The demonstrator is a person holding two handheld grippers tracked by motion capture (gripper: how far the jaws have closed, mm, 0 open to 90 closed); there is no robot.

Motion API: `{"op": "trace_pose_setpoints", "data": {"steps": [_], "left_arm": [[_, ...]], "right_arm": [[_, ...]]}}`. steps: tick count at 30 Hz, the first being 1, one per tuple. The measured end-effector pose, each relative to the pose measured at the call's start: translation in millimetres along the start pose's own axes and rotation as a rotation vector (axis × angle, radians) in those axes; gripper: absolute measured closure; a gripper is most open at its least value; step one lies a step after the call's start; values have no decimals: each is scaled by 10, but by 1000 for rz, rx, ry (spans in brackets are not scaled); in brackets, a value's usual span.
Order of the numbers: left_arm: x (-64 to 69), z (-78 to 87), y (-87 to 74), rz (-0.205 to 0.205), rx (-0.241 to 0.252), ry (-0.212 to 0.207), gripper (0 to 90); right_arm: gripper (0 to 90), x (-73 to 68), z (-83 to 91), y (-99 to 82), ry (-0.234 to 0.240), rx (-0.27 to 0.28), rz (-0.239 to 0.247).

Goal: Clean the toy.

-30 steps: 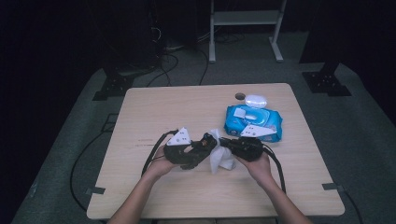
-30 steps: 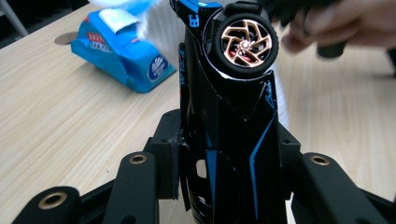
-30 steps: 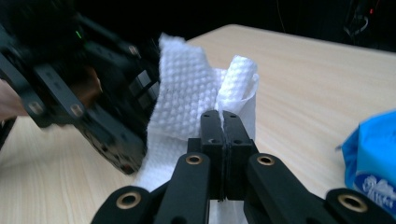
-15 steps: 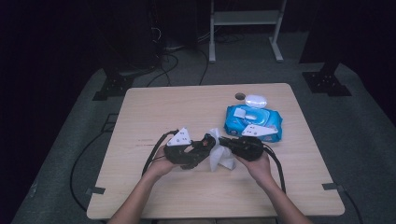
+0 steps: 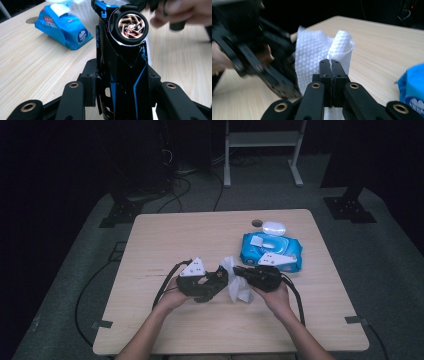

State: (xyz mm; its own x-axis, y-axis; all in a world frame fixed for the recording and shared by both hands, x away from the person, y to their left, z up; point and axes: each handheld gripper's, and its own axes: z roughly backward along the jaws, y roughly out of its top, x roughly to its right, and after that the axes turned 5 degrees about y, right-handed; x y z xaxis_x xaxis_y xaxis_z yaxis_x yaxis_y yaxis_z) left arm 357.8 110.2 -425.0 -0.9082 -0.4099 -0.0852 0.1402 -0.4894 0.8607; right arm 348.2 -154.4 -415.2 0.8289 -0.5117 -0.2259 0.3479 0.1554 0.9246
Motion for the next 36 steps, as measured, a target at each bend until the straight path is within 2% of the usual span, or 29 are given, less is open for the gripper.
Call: {"op": "trace_pose_setpoints", "data": {"steps": [3, 5, 8, 11, 13, 15, 17, 20, 22, 24, 26, 29, 31, 35, 36], "left_arm": [[4, -3, 3, 6, 12, -5, 567], [4, 10, 14, 3, 11, 0, 567], [-1, 11, 16, 6, 10, 2, 568], [26, -48, 18, -23, -36, 18, 569], [29, -73, 20, -18, -34, 12, 571], [42, -96, 44, -32, -38, 14, 571], [46, -109, 57, -33, -40, 11, 571], [26, -107, 51, -25, -42, 12, 571], [1, -109, 49, -20, -46, 17, 571], [-23, -120, 64, -17, -62, 16, 571], [-47, -148, 98, -28, -89, 25, 570], [-102, -220, 154, -37, -124, 34, 571], [-145, -274, 187, -61, -161, 31, 570], [-182, -397, 220, -72, -230, 28, 570], [-196, -427, 222, -92, -272, 24, 569]], "right_arm": [[887, -25, -4, 23, 1, 3, 14], [887, -3, -15, -14, -11, -15, 14], [887, 44, -30, -74, -17, -42, -9], [887, 4, -21, -39, -9, -26, 2], [887, -44, -4, 28, 0, -2, 19], [887, -82, 8, 80, 15, 18, 29], [886, -92, 3, 91, 18, 11, 40], [886, -21, -5, 19, 4, 4, 21], [886, 68, -11, -68, -10, -28, -9], [886, 116, -20, -128, -22, -50, -26], [886, 151, -8, -145, -28, -41, -42], [886, 180, 37, -104, -49, -24, -40], [886, 193, 81, -84, -55, -14, -40], [886, 203, 125, -105, -49, -31, -41], [886, 206, 131, -116, -49, -34, -42]]}}
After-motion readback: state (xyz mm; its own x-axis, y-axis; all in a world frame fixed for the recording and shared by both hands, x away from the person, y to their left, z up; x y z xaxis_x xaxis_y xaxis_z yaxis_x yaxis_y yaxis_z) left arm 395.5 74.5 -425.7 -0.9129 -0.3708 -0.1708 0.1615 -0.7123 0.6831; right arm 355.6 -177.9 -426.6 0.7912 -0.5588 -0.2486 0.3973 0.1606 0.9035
